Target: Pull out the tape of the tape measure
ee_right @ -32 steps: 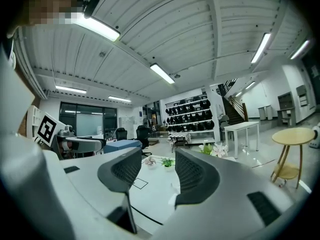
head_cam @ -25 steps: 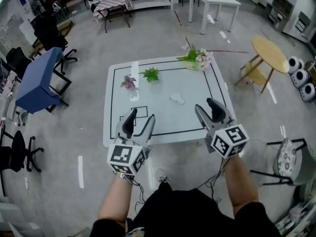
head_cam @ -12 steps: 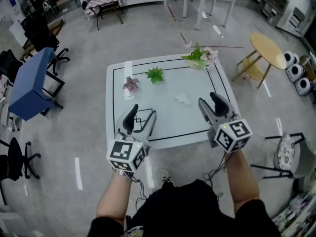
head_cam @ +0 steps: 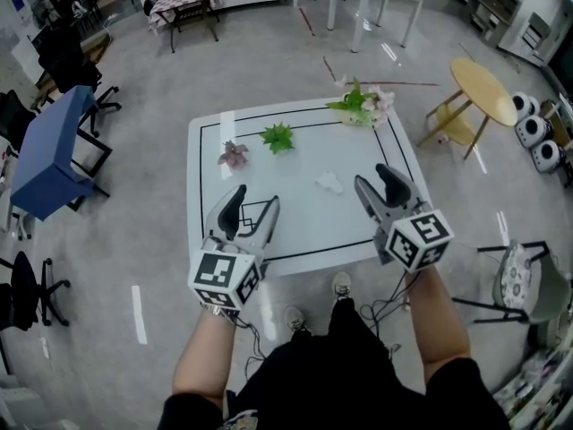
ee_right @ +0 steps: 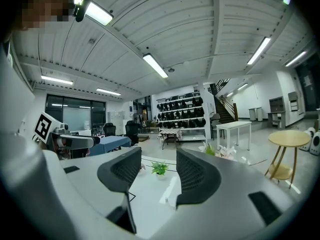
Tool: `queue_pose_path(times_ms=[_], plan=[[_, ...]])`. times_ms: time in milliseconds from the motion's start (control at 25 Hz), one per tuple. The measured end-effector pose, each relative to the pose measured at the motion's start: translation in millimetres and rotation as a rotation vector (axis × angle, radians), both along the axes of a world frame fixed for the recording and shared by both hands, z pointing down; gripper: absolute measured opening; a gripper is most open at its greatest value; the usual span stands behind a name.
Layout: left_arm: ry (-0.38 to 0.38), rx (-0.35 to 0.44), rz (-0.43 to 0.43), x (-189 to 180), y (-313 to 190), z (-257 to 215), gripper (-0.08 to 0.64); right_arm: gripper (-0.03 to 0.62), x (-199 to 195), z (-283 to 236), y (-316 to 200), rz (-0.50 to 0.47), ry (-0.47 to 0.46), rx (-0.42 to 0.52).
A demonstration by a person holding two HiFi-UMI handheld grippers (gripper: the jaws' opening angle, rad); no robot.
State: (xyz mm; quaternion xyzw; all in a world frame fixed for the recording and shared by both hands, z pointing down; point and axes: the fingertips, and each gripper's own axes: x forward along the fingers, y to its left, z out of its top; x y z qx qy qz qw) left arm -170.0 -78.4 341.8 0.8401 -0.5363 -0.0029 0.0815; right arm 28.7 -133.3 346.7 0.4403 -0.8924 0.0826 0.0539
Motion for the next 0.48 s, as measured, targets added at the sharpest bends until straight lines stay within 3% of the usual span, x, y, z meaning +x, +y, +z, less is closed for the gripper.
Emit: queue_pose_path(times_ms=[480], plan=[[-0.005,-0.05,-0.08,18,-41,25,0.241,0.216,11,54,-49,-0.096,0.006,-0.088]])
